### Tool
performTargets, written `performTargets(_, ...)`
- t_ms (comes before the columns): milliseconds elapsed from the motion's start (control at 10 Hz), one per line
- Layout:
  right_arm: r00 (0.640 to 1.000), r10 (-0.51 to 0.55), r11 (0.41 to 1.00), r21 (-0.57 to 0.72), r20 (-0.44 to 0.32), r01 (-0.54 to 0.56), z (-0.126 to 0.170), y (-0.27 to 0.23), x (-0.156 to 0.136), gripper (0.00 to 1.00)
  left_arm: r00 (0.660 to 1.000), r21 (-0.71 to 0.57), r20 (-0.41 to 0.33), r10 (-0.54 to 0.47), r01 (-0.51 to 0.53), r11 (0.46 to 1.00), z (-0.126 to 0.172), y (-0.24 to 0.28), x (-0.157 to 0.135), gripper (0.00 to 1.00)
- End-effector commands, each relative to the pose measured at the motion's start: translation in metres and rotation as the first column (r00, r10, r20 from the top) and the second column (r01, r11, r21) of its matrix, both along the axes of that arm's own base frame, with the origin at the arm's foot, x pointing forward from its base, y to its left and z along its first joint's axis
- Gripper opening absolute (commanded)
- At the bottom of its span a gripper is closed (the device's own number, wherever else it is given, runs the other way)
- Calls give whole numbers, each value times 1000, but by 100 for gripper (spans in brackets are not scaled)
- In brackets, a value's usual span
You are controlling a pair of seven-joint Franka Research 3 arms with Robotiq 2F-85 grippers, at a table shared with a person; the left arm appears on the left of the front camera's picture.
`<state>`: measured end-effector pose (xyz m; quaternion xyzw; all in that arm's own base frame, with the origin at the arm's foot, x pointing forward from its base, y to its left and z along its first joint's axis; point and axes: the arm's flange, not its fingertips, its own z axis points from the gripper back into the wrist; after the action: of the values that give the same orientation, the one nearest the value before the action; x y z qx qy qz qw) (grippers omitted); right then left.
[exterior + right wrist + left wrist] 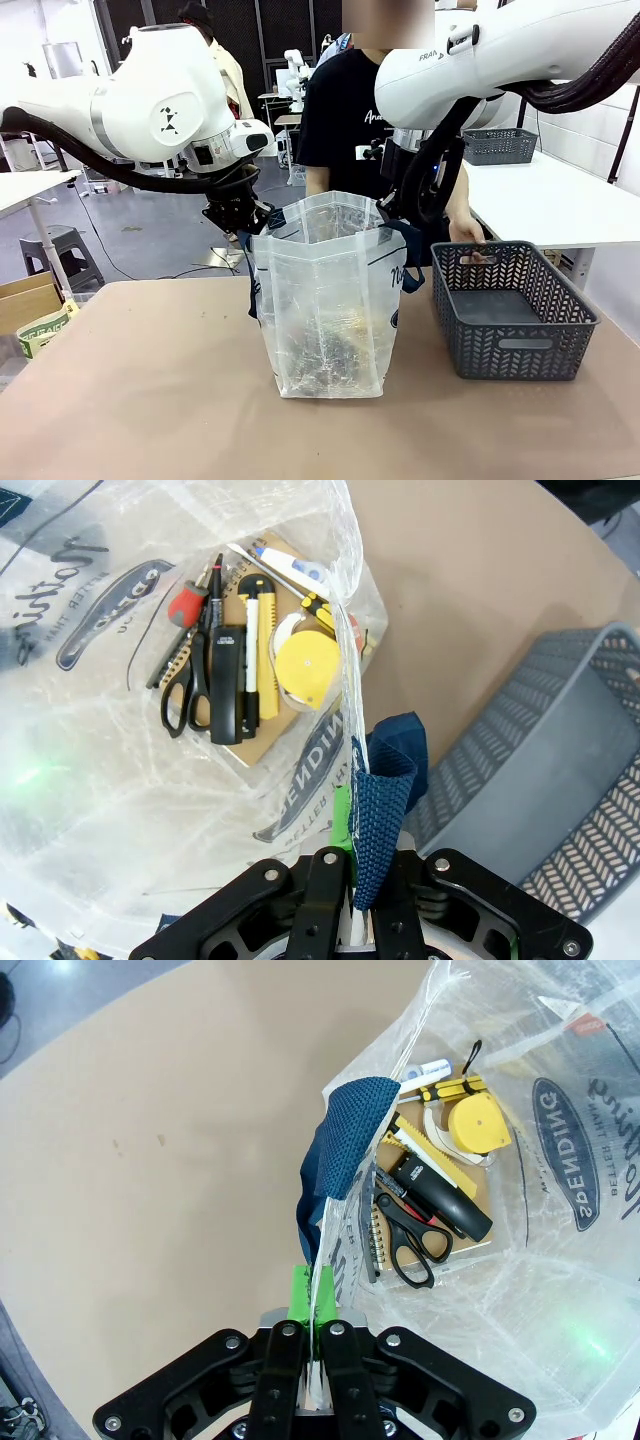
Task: Transfer purchased items from the store into the shopping bag.
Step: Move the Reusable shopping bag to the right side of the table.
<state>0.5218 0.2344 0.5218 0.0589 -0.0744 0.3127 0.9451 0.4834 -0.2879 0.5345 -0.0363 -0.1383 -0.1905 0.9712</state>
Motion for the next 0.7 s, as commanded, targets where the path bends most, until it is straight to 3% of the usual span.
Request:
performTargets(0,1000,1,1000,0,1,-1,1,0,0,0,1000,0,0,1,-1,1000,0,0,0,0)
performTargets(600,1000,0,1000,0,0,0,0,0,0,0,1000,0,0,0,0,1000,0,0,0,0)
